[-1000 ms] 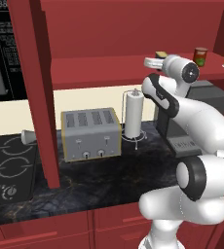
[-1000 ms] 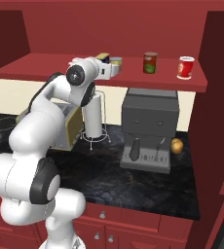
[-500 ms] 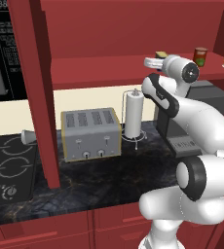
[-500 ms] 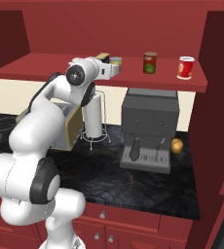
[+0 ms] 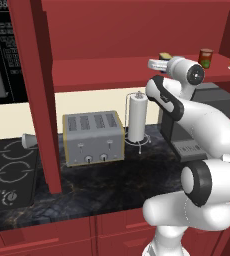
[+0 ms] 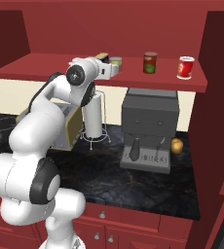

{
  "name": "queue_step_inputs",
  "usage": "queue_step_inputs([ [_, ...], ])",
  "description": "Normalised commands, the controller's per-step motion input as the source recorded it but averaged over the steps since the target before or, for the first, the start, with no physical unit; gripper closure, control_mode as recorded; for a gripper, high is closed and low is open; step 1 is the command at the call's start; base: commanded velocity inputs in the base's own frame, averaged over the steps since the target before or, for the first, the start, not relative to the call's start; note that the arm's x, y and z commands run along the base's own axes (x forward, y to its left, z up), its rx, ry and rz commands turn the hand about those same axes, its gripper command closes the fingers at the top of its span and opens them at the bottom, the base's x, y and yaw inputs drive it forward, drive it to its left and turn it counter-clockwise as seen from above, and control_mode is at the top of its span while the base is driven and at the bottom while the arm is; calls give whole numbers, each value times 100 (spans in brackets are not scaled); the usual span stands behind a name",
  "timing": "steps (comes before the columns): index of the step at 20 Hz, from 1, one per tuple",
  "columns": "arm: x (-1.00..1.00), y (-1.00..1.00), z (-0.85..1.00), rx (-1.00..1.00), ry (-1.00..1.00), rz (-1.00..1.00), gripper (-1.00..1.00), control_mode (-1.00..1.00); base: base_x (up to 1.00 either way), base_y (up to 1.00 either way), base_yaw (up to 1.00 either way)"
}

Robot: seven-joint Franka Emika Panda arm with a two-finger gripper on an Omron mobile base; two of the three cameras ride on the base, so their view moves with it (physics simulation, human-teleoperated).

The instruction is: Stack two cans on top of the other two cans in the cabinet.

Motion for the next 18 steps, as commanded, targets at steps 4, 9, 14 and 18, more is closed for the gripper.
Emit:
queue_step_inputs([
  [4, 0, 0, 0, 0, 0, 0, 100, -100, 0, 0, 0],
  [9, 0, 0, 0, 0, 0, 0, 100, -100, 0, 0, 0],
  [14, 0, 0, 1, 0, 0, 0, 100, -100, 0, 0, 0],
  [18, 0, 0, 21, 0, 0, 0, 100, -100, 0, 0, 0],
])
